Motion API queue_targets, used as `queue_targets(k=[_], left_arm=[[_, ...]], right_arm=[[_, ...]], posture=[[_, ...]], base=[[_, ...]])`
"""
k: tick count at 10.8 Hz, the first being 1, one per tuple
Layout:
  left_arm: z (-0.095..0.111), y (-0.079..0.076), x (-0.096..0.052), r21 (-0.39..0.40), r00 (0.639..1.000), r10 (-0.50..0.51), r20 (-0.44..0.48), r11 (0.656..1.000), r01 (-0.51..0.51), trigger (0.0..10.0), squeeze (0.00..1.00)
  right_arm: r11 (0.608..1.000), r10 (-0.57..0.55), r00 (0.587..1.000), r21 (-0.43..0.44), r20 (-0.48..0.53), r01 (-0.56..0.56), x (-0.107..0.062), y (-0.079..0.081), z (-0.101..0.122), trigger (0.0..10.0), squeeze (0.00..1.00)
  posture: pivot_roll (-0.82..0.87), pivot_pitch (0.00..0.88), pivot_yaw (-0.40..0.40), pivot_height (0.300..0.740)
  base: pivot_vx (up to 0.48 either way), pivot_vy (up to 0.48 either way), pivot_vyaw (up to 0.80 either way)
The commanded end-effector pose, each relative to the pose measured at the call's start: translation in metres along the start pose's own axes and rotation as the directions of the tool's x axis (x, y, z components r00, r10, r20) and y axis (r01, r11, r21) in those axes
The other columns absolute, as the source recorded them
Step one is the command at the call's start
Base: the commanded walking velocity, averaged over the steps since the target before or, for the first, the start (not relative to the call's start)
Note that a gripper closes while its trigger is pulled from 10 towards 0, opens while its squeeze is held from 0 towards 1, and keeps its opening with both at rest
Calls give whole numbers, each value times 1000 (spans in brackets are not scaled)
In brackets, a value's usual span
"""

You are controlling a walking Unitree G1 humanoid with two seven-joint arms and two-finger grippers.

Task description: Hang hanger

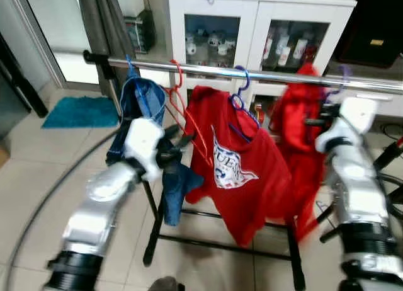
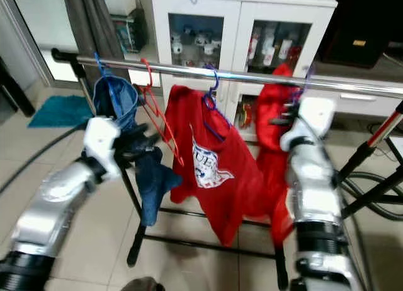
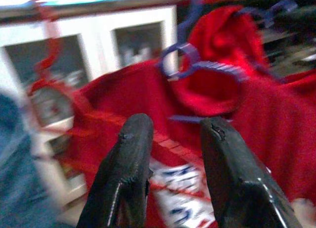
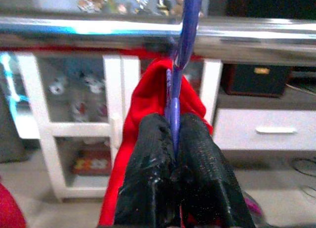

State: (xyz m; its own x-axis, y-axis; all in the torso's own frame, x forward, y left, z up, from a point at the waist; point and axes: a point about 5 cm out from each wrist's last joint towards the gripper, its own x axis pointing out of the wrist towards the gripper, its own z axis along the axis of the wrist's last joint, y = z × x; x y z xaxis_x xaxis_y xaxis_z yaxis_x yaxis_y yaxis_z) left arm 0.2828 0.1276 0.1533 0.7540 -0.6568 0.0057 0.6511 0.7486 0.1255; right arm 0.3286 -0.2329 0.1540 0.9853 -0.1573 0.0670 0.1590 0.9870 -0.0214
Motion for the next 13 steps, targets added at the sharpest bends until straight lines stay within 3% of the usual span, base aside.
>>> queue_targets(k=[1, 4, 6, 9, 13], left_arm=[[6, 0, 1, 3, 1000, -23, 3, 1000, 23, 10000, 0], [10, -8, -2, -19, 984, -173, -49, 985, 172, 10000, 0], [12, -11, -4, -30, 968, -241, -67, 970, 239, 10000, 0], [7, -3, -8, -31, 968, -210, -135, 978, 208, 10000, 0], [3, 4, -9, -29, 964, -197, -180, 980, 195, 10000, 0]], right_arm=[[999, 16, 1000, 31, 13, -16, 11, -1, 10, 10000, 0], [988, 136, 978, -55, -158, -147, 40, 14, 4, 10000, 0], [985, 153, 966, -51, -207, -167, 57, 22, 9, 10000, 0], [976, 194, 937, -36, -292, -213, 67, 34, 10, 10000, 0], [972, 215, 919, -17, -332, -234, 69, 45, 9, 10000, 0]], posture=[[68, 0, -21, 740], [68, 0, -12, 740], [78, 0, -13, 740], [93, 0, -12, 740], [92, 0, 5, 740]], base=[[0, 0, 0], [0, 0, 0], [0, 0, 0], [0, 0, 0], [0, 0, 0]])
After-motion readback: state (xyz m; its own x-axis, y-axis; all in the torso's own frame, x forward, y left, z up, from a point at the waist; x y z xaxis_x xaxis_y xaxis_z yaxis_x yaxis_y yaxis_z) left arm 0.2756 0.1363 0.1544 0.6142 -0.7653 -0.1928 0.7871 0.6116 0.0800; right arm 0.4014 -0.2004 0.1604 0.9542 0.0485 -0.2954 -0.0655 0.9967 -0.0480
